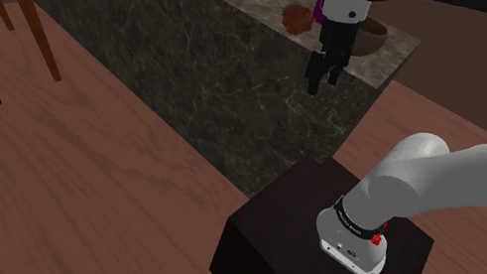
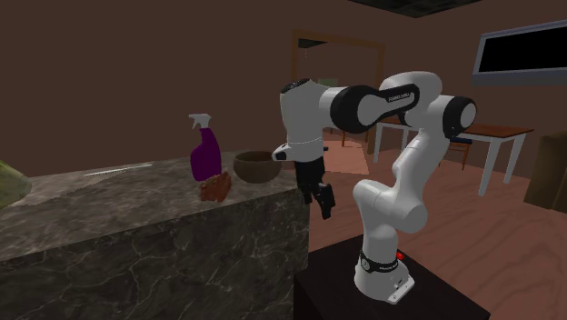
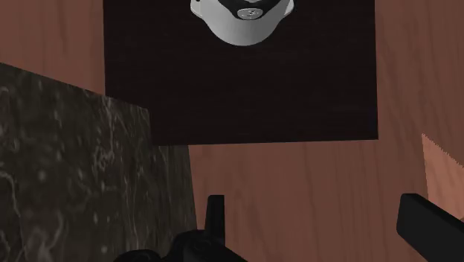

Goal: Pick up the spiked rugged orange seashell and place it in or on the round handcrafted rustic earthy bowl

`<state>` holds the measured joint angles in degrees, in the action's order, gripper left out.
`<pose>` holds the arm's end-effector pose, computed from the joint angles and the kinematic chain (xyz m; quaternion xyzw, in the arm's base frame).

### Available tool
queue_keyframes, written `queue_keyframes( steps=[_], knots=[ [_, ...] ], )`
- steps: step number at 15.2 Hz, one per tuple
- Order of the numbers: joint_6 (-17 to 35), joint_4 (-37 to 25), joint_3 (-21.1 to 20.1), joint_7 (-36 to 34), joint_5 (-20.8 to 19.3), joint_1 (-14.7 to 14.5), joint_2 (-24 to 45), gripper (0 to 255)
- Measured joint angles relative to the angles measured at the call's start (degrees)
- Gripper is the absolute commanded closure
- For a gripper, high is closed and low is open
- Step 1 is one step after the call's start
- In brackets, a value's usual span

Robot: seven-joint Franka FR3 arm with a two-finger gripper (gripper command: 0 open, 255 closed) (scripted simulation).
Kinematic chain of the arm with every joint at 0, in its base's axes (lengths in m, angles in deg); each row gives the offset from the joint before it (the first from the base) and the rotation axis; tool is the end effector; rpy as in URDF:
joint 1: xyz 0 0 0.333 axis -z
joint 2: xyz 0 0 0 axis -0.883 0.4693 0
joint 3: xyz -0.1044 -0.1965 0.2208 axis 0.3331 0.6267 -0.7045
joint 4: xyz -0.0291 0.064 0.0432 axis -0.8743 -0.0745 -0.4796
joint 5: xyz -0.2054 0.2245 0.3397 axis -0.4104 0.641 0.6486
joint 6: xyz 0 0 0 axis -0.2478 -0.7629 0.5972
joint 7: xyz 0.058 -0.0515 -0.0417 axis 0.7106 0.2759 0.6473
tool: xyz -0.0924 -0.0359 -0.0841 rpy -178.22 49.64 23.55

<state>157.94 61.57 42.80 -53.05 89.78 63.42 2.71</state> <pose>0.3628 -0.0097 0.4933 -0.9941 0.0137 0.1070 0.0078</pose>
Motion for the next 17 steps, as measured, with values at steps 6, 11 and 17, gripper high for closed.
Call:
queue_keyframes(
  steps=[6, 11, 17],
  knots=[
    [1.7, -5.2, 1.7, 4.5, -5.1, 0.8, 5.4, 0],
    [3.8, -13.0, 3.2, 9.7, -10.6, 1.5, 13.0, 0],
    [5.2, -23.7, 4.5, 15.7, -16.0, 2.2, 21.5, 0]
  ],
)
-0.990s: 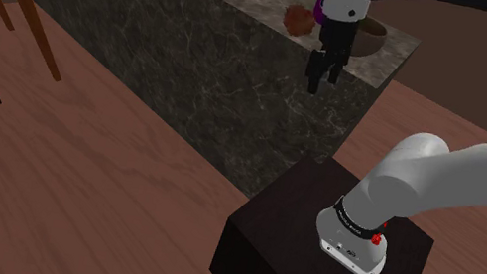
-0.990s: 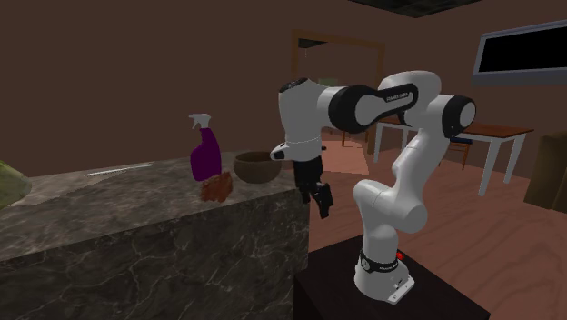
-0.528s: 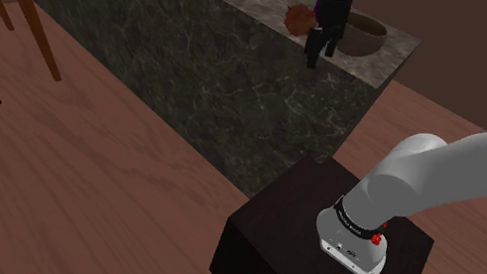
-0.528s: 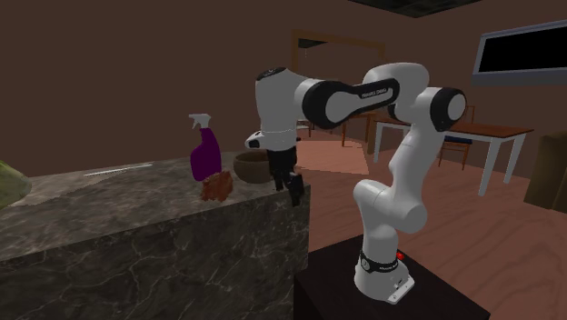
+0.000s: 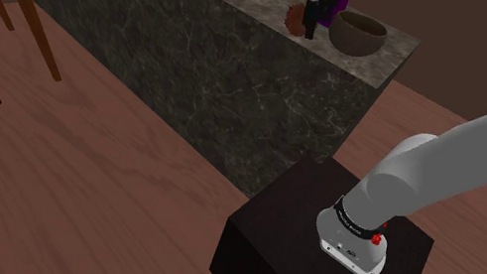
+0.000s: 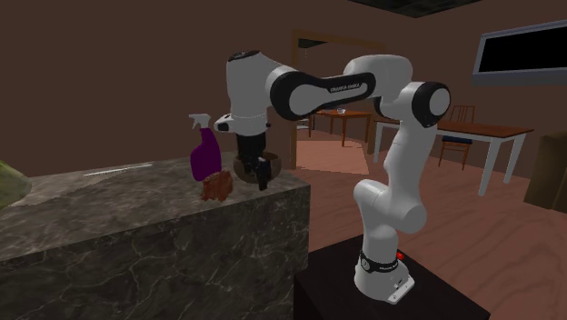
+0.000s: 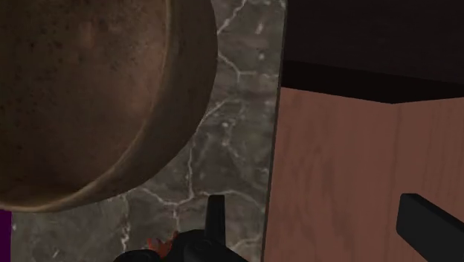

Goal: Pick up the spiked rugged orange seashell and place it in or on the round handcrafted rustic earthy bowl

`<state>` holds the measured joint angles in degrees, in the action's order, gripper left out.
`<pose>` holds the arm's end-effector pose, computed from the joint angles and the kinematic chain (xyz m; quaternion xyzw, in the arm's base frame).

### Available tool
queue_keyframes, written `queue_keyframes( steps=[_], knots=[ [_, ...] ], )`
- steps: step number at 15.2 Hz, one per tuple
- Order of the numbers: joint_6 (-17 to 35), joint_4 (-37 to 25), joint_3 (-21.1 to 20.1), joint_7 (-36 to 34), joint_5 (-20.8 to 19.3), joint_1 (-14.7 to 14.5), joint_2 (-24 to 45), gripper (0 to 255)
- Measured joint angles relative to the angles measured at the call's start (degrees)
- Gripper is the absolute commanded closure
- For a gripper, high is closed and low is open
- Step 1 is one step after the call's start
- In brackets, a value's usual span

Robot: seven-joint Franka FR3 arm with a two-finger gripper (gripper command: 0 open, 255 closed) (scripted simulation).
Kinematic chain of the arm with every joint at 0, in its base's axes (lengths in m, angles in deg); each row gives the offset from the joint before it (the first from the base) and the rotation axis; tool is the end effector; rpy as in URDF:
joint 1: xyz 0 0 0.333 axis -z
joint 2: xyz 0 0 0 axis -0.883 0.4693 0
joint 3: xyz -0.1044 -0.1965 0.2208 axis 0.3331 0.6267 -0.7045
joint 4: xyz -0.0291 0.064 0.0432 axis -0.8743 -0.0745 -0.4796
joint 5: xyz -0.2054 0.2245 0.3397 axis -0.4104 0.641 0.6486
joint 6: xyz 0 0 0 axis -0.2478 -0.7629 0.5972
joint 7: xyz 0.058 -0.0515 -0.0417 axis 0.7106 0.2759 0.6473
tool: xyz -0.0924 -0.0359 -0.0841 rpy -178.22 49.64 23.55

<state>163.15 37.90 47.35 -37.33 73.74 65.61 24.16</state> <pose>0.4855 -0.1110 0.5580 0.9891 0.0747 -0.0664 0.1083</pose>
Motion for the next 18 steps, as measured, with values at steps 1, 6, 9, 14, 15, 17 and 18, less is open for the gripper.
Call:
queue_keyframes(
  steps=[1, 6, 9, 14, 15, 17, 18],
  knots=[
    [0.5, -1.8, 0.2, 0.9, -0.8, 0.1, 1.6, 0],
    [1.1, -11.9, 0.8, 5.7, -4.3, 0.4, 8.8, 0],
    [2.4, -13.3, 1.1, 6.8, -5.2, 0.6, 10.6, 0],
    [6.2, -9.6, 1.9, 6.9, -5.7, 1.1, 10.3, 0],
    [6.7, -8.8, 2.0, 6.7, -5.7, 1.2, 10.1, 0],
    [7.1, -8.6, 2.0, 6.7, -5.8, 1.2, 10.3, 0],
    [7.1, -8.6, 2.1, 6.7, -5.8, 1.2, 10.3, 0]
  ],
)
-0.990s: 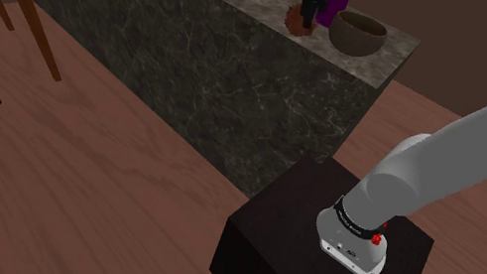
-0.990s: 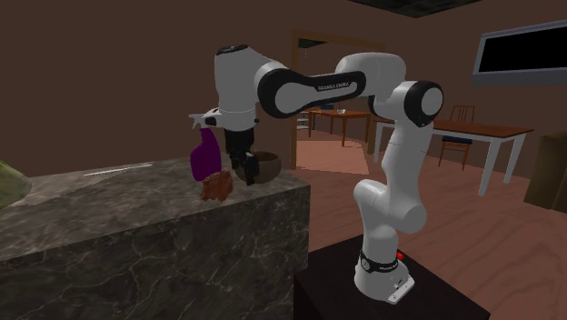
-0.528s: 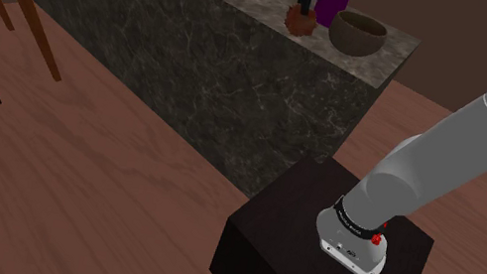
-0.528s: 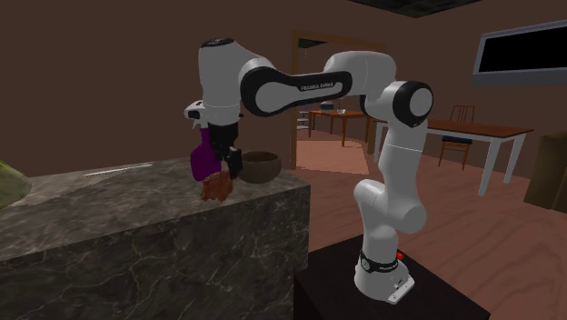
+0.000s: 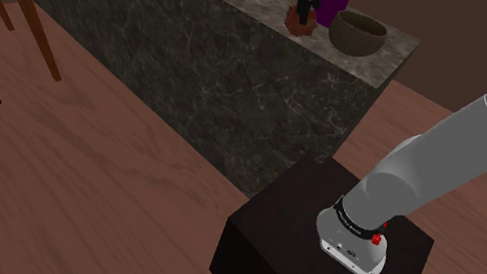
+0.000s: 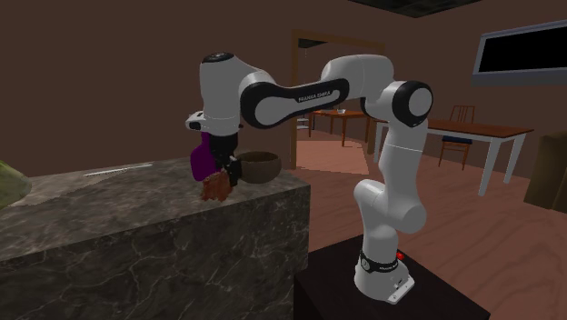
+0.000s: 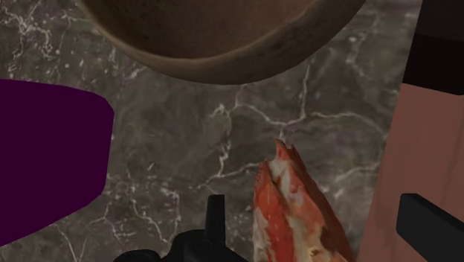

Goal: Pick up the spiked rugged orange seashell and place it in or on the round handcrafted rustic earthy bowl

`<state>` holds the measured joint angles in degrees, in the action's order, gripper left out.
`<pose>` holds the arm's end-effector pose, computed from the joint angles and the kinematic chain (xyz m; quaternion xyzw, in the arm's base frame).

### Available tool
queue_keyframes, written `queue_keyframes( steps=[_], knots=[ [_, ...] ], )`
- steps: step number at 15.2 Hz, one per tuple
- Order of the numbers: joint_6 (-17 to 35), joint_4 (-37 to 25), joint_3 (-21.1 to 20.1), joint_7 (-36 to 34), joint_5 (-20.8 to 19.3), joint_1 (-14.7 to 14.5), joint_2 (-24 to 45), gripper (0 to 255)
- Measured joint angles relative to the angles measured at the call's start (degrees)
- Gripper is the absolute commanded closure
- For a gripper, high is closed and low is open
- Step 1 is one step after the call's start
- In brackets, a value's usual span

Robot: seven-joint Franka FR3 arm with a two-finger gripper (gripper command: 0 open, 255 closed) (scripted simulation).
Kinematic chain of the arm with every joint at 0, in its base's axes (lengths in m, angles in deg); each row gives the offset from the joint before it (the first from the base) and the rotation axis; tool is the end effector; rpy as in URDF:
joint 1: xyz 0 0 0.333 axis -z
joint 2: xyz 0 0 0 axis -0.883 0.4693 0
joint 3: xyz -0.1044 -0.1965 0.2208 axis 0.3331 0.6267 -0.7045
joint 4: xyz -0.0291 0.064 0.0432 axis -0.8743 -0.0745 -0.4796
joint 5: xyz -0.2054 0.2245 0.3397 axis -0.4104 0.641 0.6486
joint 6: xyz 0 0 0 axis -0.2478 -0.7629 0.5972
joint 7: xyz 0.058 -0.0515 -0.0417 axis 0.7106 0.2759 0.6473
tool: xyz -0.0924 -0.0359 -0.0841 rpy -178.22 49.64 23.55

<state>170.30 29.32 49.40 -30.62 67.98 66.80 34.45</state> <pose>0.5476 -0.1604 0.5567 0.9779 0.1186 -0.0460 0.1657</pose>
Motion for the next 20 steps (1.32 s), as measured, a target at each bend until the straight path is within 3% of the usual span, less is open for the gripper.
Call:
queue_keyframes(
  steps=[3, 4, 14, 20],
  knots=[
    [0.0, 0.0, 0.0, 0.0, 0.0, 0.0, 0.0, 0],
    [0.0, 0.0, 0.0, 0.0, 0.0, 0.0, 0.0, 255],
    [0.0, -0.3, 0.1, -0.1, -0.2, 0.0, -0.2, 255],
    [-3.5, -4.1, -0.1, 1.1, 0.2, -0.1, 0.3, 255]
  ],
)
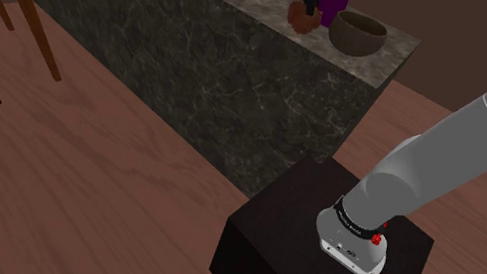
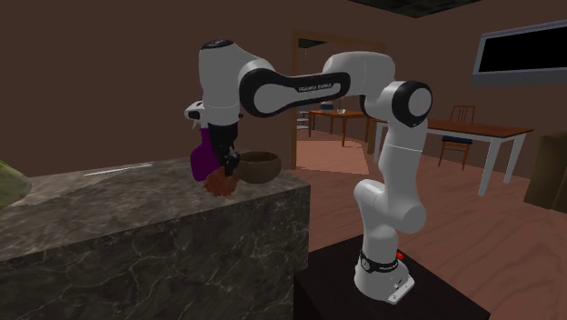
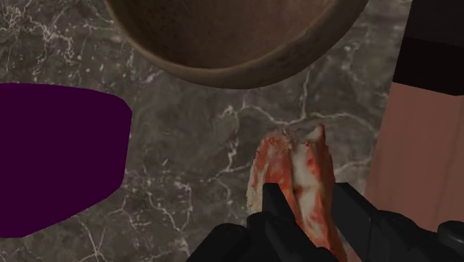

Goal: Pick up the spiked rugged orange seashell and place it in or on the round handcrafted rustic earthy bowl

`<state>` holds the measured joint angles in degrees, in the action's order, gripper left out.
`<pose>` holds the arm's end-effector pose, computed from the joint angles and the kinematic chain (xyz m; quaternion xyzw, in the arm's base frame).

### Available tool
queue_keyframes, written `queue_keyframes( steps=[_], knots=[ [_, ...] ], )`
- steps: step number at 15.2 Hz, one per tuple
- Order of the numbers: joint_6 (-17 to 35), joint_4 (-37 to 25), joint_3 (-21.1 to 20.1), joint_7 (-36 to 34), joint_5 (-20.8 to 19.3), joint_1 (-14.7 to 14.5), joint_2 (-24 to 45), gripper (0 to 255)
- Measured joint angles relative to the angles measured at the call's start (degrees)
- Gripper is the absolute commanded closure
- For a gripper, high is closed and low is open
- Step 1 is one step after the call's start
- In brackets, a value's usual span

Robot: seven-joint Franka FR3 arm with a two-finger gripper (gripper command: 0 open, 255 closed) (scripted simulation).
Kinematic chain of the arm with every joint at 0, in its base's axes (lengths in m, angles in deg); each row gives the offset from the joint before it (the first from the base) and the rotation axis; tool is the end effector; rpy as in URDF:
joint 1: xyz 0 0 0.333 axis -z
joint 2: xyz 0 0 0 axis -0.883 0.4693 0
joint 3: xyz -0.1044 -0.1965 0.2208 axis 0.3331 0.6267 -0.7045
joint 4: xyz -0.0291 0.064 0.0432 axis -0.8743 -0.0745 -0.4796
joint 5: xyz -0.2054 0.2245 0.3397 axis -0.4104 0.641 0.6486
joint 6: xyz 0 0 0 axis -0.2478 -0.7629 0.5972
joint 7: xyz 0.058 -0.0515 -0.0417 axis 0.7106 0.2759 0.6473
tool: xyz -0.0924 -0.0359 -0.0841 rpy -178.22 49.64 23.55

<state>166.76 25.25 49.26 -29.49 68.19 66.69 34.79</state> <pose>0.5472 -0.1601 0.5868 0.9779 0.1186 -0.0458 0.1657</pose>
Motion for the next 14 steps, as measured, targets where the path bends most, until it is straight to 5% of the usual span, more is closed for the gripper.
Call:
queue_keyframes(
  steps=[14],
  knots=[
    [-10.6, -14.7, -0.4, 3.5, 0.4, -0.2, 3.6, 255]
  ],
)
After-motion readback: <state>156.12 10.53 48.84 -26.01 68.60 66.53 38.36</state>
